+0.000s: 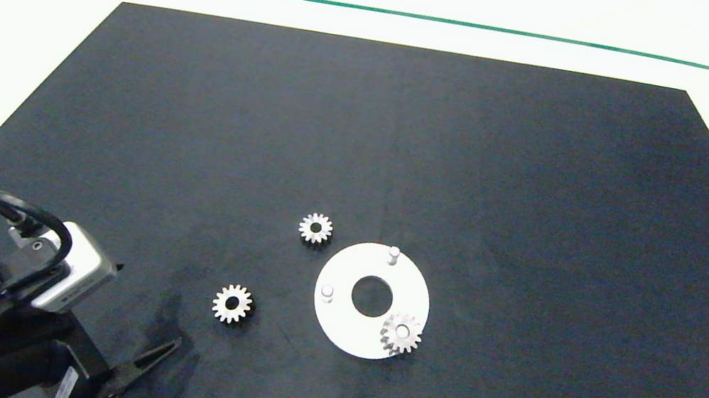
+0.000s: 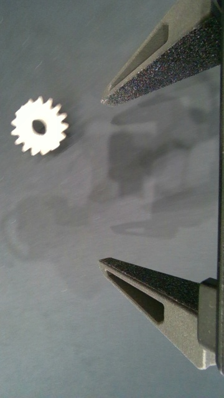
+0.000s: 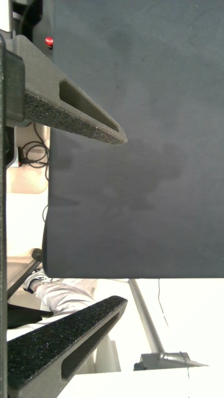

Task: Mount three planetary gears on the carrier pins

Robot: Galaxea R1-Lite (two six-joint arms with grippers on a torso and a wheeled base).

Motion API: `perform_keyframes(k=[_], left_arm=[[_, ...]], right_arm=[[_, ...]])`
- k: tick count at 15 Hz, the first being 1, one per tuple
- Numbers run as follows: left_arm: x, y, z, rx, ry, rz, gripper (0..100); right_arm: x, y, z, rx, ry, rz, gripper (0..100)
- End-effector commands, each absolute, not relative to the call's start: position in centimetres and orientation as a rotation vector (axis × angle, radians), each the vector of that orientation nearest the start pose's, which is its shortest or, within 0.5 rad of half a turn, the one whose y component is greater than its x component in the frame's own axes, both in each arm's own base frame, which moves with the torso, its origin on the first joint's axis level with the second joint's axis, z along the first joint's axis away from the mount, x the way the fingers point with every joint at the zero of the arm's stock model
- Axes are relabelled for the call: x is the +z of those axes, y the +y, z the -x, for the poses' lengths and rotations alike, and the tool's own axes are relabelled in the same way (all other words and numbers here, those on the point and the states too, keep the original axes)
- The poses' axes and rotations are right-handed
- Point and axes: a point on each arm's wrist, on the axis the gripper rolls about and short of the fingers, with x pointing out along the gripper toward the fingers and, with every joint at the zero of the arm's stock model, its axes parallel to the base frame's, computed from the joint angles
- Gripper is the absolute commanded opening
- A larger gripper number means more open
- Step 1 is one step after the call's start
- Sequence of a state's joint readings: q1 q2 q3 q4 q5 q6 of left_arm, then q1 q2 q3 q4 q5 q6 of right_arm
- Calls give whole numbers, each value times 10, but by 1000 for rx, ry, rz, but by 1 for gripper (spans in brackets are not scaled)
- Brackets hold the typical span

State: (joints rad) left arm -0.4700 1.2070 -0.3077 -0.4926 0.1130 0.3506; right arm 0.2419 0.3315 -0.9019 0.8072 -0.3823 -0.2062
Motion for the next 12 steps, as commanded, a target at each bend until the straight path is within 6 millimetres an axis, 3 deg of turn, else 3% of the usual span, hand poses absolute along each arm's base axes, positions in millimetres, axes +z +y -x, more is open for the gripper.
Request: perform_keyframes(k=[1, 12], left_arm=[[135, -79, -150, -442, 413, -497, 100], [142, -97, -176, -456, 412, -488, 100]], right_arm=[[225, -28, 80, -123, 228, 275, 100], [213, -29, 83, -117, 232, 280, 100]])
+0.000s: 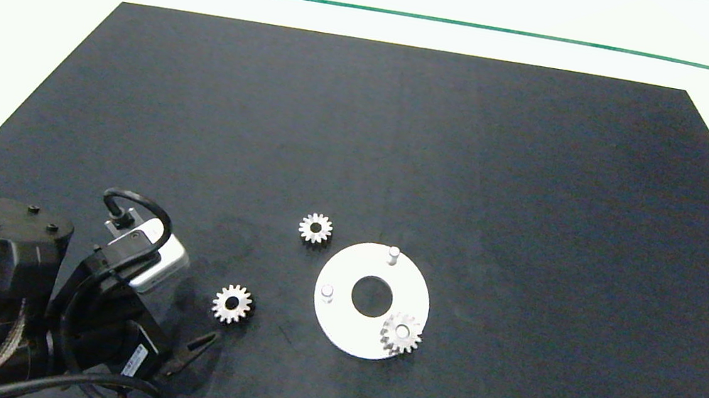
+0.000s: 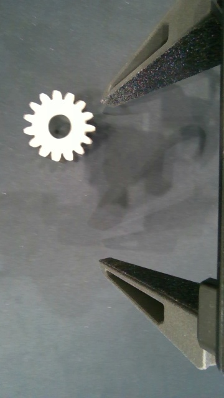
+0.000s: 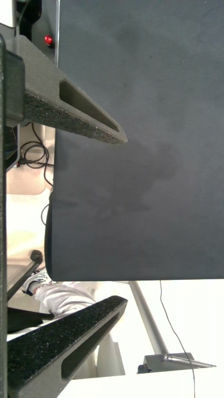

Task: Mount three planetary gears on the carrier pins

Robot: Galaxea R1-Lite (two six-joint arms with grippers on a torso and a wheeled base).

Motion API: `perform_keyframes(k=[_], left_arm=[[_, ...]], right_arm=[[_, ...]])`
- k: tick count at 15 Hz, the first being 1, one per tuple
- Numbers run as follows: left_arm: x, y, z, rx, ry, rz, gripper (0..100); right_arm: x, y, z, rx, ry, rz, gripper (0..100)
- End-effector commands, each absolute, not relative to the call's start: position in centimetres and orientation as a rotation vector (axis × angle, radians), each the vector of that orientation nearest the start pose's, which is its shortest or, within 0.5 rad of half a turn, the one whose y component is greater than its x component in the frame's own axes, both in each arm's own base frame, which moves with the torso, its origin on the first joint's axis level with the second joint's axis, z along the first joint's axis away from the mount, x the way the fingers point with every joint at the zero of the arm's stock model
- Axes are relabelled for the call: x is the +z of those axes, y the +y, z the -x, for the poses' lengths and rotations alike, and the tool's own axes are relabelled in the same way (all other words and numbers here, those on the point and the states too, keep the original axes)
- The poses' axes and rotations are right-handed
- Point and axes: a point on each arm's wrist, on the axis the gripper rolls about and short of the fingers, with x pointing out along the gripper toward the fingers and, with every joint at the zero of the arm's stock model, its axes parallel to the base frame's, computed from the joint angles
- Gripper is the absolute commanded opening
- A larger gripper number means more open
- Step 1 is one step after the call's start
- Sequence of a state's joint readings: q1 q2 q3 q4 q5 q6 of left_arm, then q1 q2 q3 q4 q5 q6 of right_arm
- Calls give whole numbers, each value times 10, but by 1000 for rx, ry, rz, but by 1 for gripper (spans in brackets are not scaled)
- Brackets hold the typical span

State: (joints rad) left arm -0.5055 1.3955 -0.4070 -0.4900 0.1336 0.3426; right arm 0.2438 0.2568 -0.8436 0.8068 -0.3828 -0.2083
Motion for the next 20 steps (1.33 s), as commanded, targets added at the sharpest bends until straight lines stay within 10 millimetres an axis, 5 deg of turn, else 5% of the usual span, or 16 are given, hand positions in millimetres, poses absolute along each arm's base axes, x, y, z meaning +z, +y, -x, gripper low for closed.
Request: perform_keyframes(k=[1, 12, 20], left_arm=[[141, -99, -177, -458, 419, -473, 100], [140, -118, -179, -506, 435, -399, 100], [137, -124, -186, -506, 446, -394, 83]], right_arm=[[213, -29, 83, -117, 230, 281, 100], [204, -30, 85, -114, 254, 306, 100], [202, -30, 88, -118, 245, 303, 100]])
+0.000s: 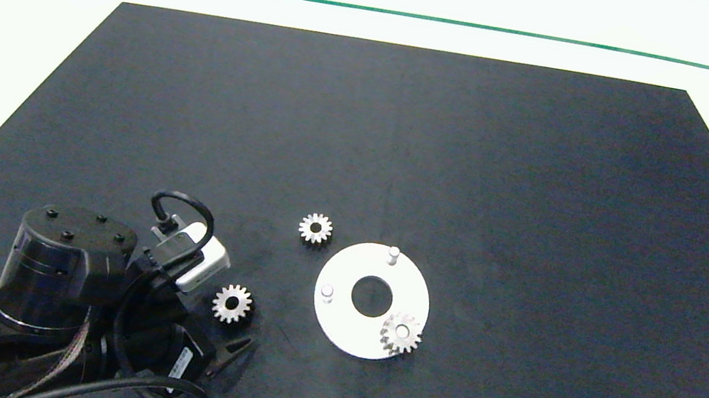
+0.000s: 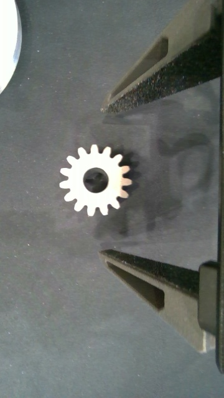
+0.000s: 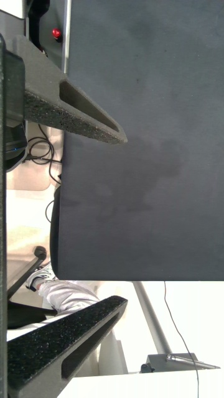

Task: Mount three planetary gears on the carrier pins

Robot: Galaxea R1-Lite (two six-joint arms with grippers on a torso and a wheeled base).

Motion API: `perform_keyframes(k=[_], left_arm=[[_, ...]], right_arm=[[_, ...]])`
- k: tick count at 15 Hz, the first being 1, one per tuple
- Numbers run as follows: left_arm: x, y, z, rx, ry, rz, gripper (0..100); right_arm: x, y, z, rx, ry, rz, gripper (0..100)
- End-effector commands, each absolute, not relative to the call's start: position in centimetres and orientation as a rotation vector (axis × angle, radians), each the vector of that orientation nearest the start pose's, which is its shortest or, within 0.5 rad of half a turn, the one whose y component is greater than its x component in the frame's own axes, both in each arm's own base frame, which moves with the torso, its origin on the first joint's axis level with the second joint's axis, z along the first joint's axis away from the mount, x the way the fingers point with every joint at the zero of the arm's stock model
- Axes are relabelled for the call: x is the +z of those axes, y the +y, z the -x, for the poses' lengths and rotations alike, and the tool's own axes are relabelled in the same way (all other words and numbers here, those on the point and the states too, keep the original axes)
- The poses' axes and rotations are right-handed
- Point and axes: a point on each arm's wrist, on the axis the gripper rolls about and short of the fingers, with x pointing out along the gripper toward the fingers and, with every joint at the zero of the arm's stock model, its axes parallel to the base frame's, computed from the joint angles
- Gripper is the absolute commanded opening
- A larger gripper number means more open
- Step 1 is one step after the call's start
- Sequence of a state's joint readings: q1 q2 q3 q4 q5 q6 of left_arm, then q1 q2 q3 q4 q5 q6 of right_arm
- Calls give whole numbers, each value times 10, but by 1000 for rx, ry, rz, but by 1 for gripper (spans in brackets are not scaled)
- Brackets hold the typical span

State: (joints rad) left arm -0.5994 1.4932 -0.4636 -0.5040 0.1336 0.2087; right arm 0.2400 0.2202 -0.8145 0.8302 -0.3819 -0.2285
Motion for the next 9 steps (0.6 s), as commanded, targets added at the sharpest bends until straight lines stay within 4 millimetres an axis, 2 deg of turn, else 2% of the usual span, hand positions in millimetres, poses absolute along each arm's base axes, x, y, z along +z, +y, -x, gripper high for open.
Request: perform_keyframes(k=[1, 9], left_arm=[[138, -124, -186, -505, 443, -390, 82], [136, -125, -189, -489, 448, -403, 65]], right_arm=[[203, -30, 88, -117, 242, 302, 100], [203, -30, 88, -117, 239, 301, 100]])
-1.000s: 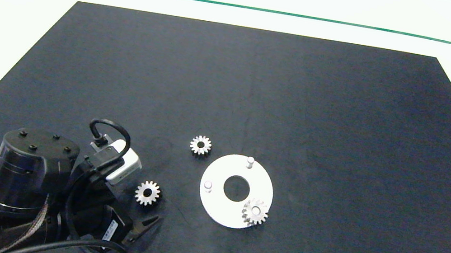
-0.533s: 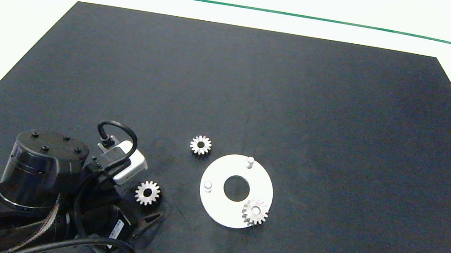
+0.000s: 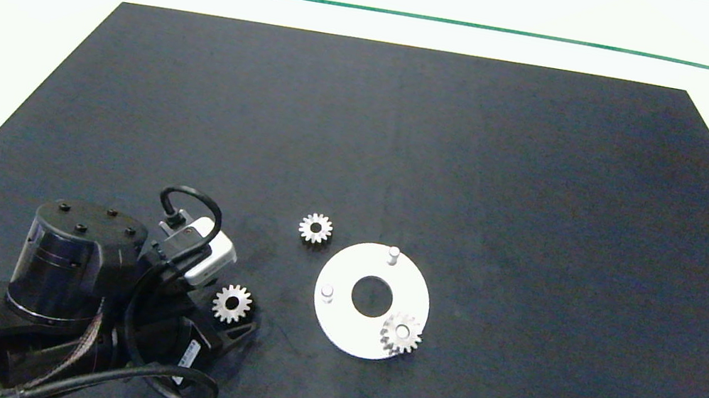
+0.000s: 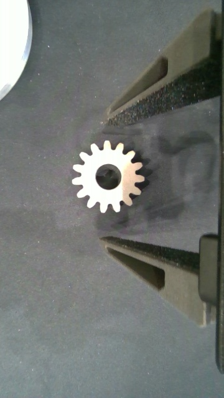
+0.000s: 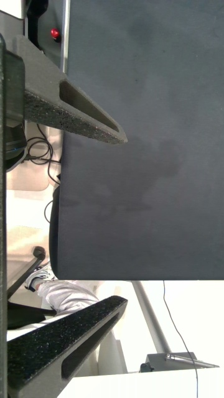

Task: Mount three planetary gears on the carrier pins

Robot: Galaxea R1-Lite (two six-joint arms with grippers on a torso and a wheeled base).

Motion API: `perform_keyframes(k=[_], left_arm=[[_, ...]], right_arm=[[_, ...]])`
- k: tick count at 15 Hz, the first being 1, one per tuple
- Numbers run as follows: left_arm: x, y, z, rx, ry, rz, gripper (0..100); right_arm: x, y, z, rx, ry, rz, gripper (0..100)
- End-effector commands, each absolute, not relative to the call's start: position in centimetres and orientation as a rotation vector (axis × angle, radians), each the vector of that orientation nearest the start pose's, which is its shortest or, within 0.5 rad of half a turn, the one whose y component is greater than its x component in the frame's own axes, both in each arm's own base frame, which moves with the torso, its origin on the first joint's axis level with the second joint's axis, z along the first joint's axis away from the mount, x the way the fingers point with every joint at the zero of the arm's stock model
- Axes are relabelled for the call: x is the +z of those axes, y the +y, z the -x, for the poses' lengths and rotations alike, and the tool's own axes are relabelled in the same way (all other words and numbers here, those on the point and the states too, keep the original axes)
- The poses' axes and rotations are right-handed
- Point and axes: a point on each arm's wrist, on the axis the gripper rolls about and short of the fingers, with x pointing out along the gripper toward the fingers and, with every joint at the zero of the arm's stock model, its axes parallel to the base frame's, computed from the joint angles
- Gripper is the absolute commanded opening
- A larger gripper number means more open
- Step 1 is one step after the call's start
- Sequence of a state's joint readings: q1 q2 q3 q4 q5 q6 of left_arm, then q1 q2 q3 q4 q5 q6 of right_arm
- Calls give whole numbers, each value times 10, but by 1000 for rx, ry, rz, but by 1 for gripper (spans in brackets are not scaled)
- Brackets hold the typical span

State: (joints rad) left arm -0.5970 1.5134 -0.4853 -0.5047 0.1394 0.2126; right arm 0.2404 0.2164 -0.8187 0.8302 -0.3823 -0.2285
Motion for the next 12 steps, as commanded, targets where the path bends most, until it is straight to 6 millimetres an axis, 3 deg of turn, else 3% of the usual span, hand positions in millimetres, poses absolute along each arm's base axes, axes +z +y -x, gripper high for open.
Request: perform_keyframes(k=[1, 12], left_arm=[[134, -126, -191, -478, 455, -412, 64], [132, -126, -191, -478, 465, -418, 41]], right_arm=[[203, -30, 88, -117, 239, 301, 100], [205, -31, 89, -118, 232, 299, 100]])
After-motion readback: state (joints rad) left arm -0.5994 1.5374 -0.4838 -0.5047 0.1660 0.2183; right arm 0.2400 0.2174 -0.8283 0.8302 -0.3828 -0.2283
